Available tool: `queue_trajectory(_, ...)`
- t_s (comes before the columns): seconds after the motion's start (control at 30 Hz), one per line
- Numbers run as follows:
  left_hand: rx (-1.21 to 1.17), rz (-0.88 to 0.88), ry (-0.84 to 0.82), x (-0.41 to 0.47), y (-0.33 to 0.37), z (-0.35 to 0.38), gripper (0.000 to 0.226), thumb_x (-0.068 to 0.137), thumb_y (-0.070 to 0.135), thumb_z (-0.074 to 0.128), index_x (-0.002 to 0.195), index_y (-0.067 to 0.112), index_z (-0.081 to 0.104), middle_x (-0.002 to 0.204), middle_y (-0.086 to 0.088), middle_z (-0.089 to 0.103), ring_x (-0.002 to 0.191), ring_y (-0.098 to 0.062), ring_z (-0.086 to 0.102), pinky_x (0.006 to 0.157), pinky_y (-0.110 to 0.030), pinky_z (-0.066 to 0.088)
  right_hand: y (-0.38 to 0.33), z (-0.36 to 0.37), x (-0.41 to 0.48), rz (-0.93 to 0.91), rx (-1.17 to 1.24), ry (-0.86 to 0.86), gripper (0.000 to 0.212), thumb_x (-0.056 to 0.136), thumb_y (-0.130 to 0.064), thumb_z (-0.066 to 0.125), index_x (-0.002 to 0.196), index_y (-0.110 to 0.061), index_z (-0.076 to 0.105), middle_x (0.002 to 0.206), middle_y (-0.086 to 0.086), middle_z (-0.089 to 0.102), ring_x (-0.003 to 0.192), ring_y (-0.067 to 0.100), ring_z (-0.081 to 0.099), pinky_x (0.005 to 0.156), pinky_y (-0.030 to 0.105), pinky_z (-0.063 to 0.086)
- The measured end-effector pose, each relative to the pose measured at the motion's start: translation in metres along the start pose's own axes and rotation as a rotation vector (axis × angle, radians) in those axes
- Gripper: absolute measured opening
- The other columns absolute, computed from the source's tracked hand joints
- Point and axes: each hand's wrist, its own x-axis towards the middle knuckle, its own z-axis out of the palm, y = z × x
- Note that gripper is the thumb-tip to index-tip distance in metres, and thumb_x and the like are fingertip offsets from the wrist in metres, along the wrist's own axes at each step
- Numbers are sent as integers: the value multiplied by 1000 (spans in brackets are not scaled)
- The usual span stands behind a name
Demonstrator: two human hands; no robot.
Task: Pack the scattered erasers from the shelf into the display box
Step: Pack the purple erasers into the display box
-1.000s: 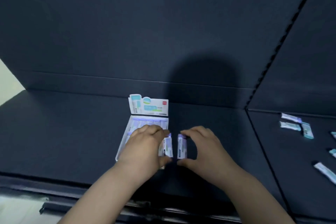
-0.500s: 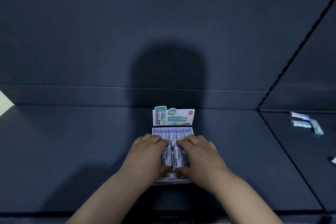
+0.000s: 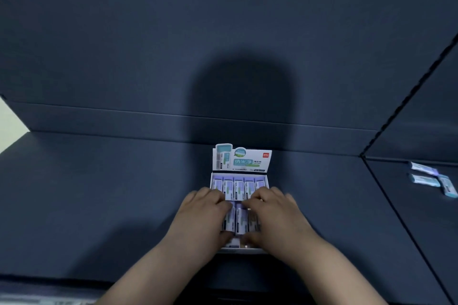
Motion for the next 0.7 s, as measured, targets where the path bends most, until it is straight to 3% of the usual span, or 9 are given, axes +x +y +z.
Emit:
queue_trajectory(0.07,11,-2,-48,-1,1,-2,51,51,55,81,96,34,70,91,12,61,91,-12,59,79,-28,46,0,0,1,9,-1,-12,59,79,-49,61,132,-30,45,126,-6,45,121,16,36,96,31,26)
queue_trajectory(0.13,12,2,-38,-2,-1,3,50,34,57,84,77,35,71,74,15,60,72,-8,61,60,-23,49,-2,3,3,13,10,-10,58,80,-48,60,132,-30,44,126,-5,47,122,17,38,97,32,27)
queue_trajectory(0.27,25,17,-29,-3,-1,5,44,34,51,84,73,34,72,73,15,59,70,-8,60,56,-22,49,0,7,0,36,108,15,56,79,-43,63,130,-31,43,121,-10,56,116,13,48,94,30,29)
queue_trajectory(0.33,32,-8,-34,-4,2,-2,42,43,49,83,79,33,72,79,13,61,77,-11,60,63,-24,50,1,9,-1,55,155,37,51,78,-44,66,123,-31,47,109,-11,60,107,12,53,91,28,32)
queue_trajectory(0.37,23,-19,-35,-5,5,-6,40,56,47,79,91,32,71,90,10,61,88,-14,59,73,-28,48,2,10,-1,64,167,45,49,77,-45,66,120,-31,48,105,-11,61,103,12,54,90,27,33)
queue_trajectory(0.43,43,-14,-57,-5,7,-7,39,82,41,60,120,29,59,116,6,53,114,-17,45,93,-30,34,3,11,-1,82,178,50,49,75,-48,67,118,-32,49,100,-11,62,98,11,54,89,26,33)
queue_trajectory(0.47,52,-14,-44,-6,7,-6,40,88,39,53,126,28,53,123,6,48,119,-17,40,96,-29,29,4,12,-1,88,181,51,50,74,-49,67,118,-32,50,99,-11,63,97,10,55,89,25,33)
queue_trajectory(0.7,95,-34,-47,-5,6,-2,39,90,37,49,128,28,50,123,6,46,117,-16,39,97,-27,26,3,11,-2,89,152,63,49,77,-51,65,119,-29,53,102,-8,62,99,13,52,87,24,33)
